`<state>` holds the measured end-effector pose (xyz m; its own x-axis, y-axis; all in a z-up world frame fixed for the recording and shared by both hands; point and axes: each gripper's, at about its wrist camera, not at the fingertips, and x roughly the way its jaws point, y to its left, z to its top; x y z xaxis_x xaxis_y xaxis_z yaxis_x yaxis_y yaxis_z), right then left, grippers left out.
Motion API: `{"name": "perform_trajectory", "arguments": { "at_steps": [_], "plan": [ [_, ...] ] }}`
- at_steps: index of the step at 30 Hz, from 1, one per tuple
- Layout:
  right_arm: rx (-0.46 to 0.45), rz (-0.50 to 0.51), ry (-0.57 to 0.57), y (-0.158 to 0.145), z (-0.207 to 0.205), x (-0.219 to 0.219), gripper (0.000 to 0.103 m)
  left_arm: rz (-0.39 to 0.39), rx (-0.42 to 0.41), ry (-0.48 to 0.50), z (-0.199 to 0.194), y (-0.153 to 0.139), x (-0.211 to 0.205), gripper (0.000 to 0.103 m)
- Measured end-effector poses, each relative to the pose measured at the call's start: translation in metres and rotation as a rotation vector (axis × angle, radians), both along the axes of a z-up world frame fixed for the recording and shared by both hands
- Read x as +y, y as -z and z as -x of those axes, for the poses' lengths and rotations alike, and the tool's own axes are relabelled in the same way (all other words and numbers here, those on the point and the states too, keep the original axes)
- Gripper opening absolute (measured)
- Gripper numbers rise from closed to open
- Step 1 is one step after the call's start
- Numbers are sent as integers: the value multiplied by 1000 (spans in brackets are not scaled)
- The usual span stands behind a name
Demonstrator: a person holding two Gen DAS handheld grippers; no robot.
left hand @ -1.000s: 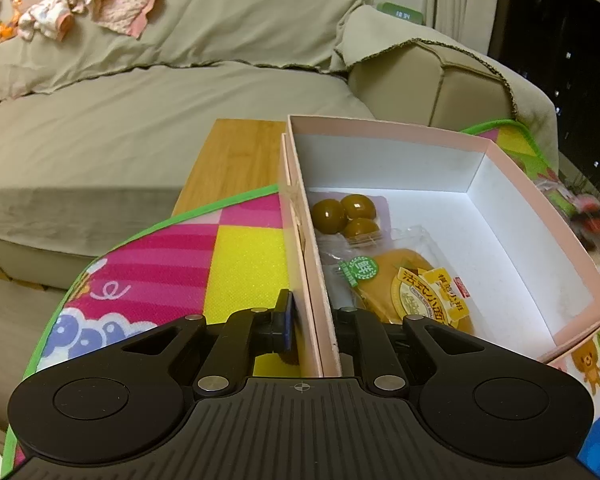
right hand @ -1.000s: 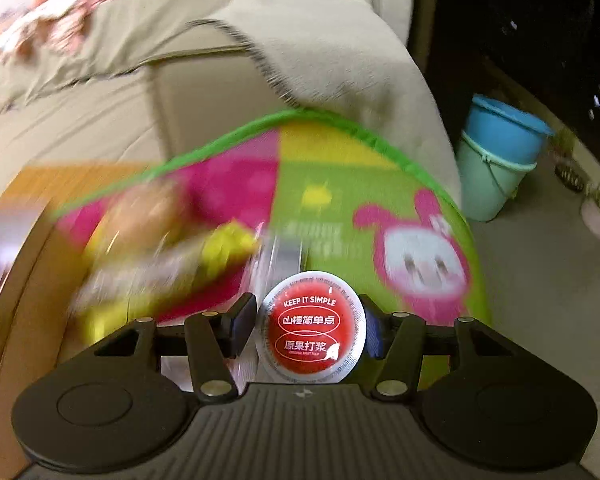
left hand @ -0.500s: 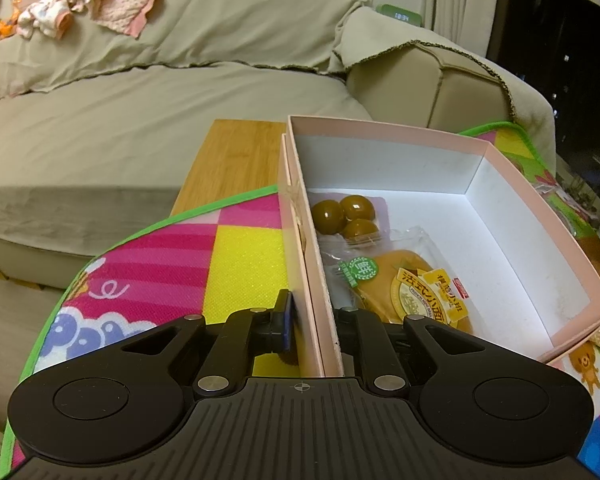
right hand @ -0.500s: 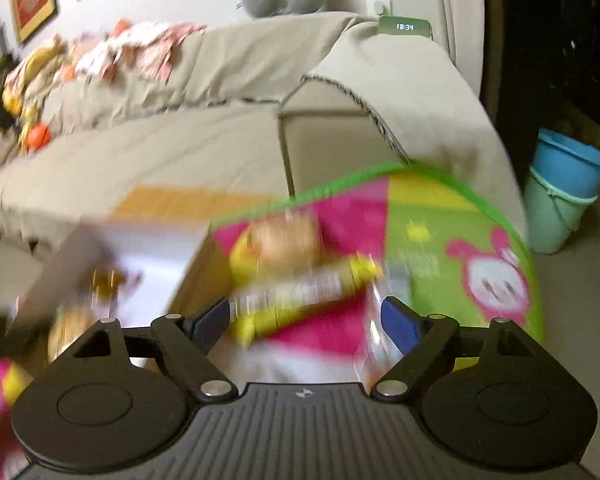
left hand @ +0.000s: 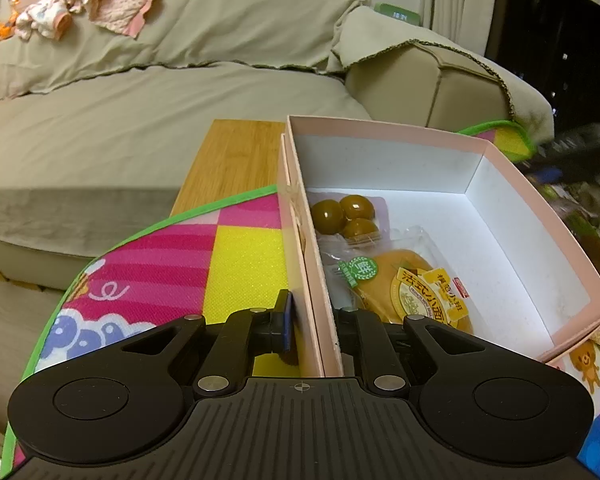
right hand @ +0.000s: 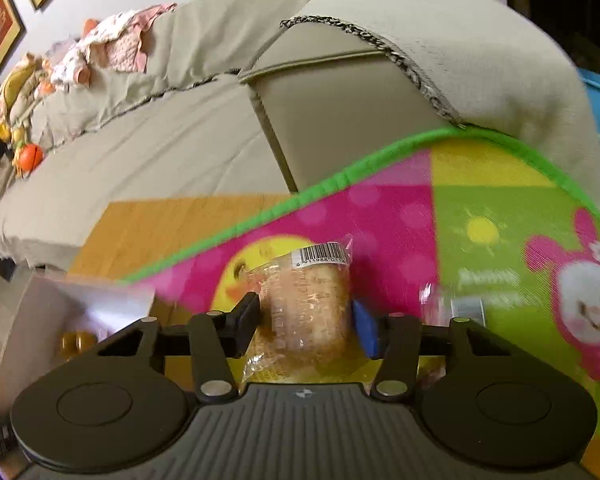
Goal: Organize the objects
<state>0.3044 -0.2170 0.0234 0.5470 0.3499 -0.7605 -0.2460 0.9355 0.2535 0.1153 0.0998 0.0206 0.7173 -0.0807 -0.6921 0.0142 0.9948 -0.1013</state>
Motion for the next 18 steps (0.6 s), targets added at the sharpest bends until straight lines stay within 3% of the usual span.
{"name": "perform_trajectory", "arguments": {
  "at_steps": [11, 15, 18],
  "plan": [
    [44, 9, -137, -23, 138, -23, 49, 4, -1, -3, 0, -1, -2, 15],
    [12, 22, -216, -41, 171, -25, 53, 5, -1, -4, 0, -1, -1, 15],
    [-74, 80, -178, -53, 168, -30, 63, 6, 0, -9, 0, -2, -2, 15]
  ]
}}
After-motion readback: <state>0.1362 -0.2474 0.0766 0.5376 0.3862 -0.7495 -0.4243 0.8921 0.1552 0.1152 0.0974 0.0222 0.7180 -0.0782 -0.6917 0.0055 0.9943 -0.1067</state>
